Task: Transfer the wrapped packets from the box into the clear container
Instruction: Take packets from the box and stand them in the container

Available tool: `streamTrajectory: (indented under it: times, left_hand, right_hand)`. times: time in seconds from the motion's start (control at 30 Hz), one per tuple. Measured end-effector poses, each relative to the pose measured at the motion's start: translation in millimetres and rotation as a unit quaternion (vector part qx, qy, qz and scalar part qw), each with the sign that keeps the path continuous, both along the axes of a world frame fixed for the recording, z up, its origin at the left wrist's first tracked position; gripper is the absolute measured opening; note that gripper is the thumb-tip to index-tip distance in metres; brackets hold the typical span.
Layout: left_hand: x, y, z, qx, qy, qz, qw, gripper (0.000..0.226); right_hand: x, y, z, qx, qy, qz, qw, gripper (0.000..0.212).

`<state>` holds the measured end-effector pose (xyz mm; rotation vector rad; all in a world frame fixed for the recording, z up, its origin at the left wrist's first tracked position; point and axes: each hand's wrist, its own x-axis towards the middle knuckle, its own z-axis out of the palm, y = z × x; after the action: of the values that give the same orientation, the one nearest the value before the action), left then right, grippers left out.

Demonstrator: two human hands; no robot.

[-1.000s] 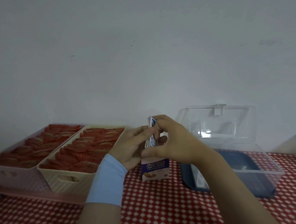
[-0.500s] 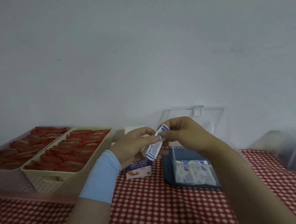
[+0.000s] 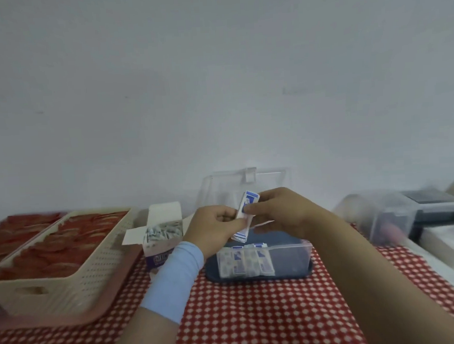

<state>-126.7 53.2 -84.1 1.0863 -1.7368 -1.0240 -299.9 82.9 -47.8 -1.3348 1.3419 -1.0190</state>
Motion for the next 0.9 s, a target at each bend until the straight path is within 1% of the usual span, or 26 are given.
streamTrajectory:
  times: [0.1,0.23,0.33,0.5,0.57,0.63,0.7,0.73,0.77,0.83,0.9]
  left_hand:
    - [-13.9,-2.3,-4.7,0.015,0.013,0.004,1.0,0.009]
    - [-26.7,-5.0,-10.4,0.037,0.029,0.001,0.999,0.011]
    - [-32.5,-7.2,-14.5,0.02,0.002,-0.008,1.0,0.012]
    - [-36.0,-19.3,-17.0,0.008,-0.057,-0.01,0.998,0.013]
    - [-36.8,-23.4,-15.1,-0.004,-0.127,-0.029,0.992,0.018]
    - [-38.8,-25.7,-11.2,-0.036,-0.252,-0.039,0.966,0.028]
    - [-40.5,-25.1,-8.6,-0.056,-0.359,-0.042,0.931,0.043]
    - [-40.1,-24.4,-8.5,-0.054,-0.394,-0.057,0.916,0.05]
    - [-39.4,-23.9,-10.4,-0.048,-0.419,-0.082,0.903,0.056]
    - [-38.5,-22.0,-17.4,-0.033,-0.458,-0.137,0.878,0.065]
    - [-37.5,-18.7,-22.0,-0.045,-0.505,-0.154,0.848,0.074]
  right_hand:
    - [-9.2,1.0,-1.8,0.019,-0.014,-0.025,0.999,0.017]
    - [-16.4,-1.0,-3.1,0.036,-0.003,-0.043,0.998,0.011]
    - [-15.6,-4.5,-4.7,0.061,0.046,-0.075,0.994,0.005]
    - [-12.0,-11.5,-5.4,0.091,0.11,-0.096,0.985,0.007]
    - [-13.5,-16.5,-7.0,0.097,0.145,-0.104,0.979,0.006]
    - [-15.1,-22.4,-9.1,0.107,0.205,-0.115,0.966,0.009]
    - [-17.4,-27.1,-11.7,0.122,0.33,-0.11,0.93,0.009]
    - [-16.8,-28.4,-12.9,0.132,0.392,-0.097,0.905,0.007]
    - [-14.5,-28.9,-13.9,0.145,0.435,-0.083,0.885,0.006]
    - [-9.5,-32.2,-17.1,0.162,0.488,-0.052,0.856,0.005]
    - [-4.1,-36.3,-20.1,0.16,0.526,-0.026,0.835,0.02]
